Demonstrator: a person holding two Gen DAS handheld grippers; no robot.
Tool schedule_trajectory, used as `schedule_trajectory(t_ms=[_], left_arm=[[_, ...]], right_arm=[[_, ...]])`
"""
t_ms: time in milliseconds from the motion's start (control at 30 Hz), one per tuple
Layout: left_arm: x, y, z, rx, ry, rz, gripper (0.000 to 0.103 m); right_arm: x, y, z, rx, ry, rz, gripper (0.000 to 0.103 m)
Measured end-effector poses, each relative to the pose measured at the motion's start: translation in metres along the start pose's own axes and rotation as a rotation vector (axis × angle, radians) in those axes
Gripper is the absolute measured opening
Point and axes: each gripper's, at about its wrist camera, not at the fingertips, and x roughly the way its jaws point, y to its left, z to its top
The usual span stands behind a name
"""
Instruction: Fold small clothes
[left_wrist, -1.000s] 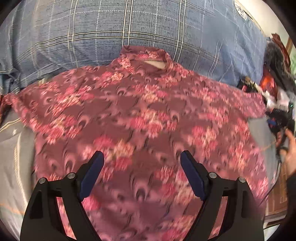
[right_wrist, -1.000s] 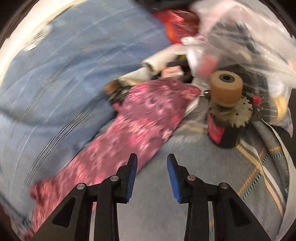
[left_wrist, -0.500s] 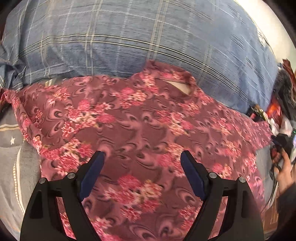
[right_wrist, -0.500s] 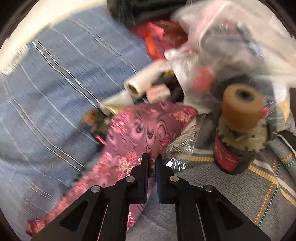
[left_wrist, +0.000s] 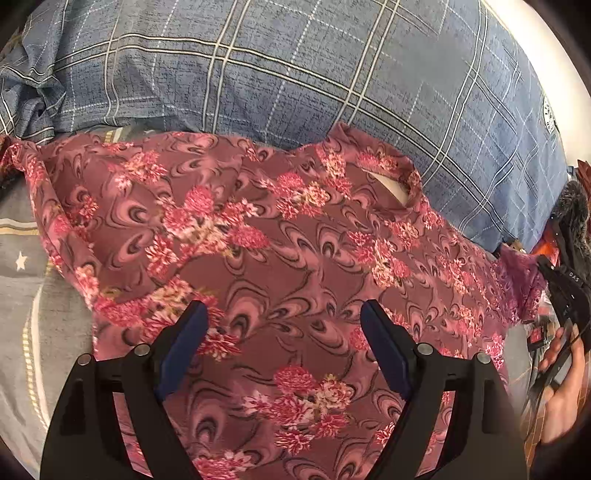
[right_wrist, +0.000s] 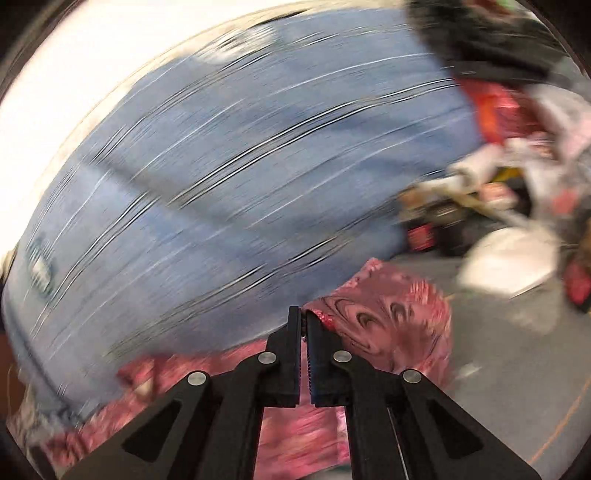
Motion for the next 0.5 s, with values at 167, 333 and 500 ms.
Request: schedule_trajectory(t_ms=[167,333,500], left_arm=[[-0.006,0.013,0.006,-0.045,0.001,-0.021,0.085],[-0.014,0.035,0.014,-0.115,-0.015,-0.035,0.085],[-0.019,0.054,0.017,-0.186,-0.016,-0.060,0.085]], right_arm=[[0.019,0.086,-0.041,-0.134,0.112,0.136,0.002],[0.031,0.170,-0.098,-0.281,0.237,0.264,0.007],[0.043,0.208,-0.167,-0.239,0.529,0.418,0.009]])
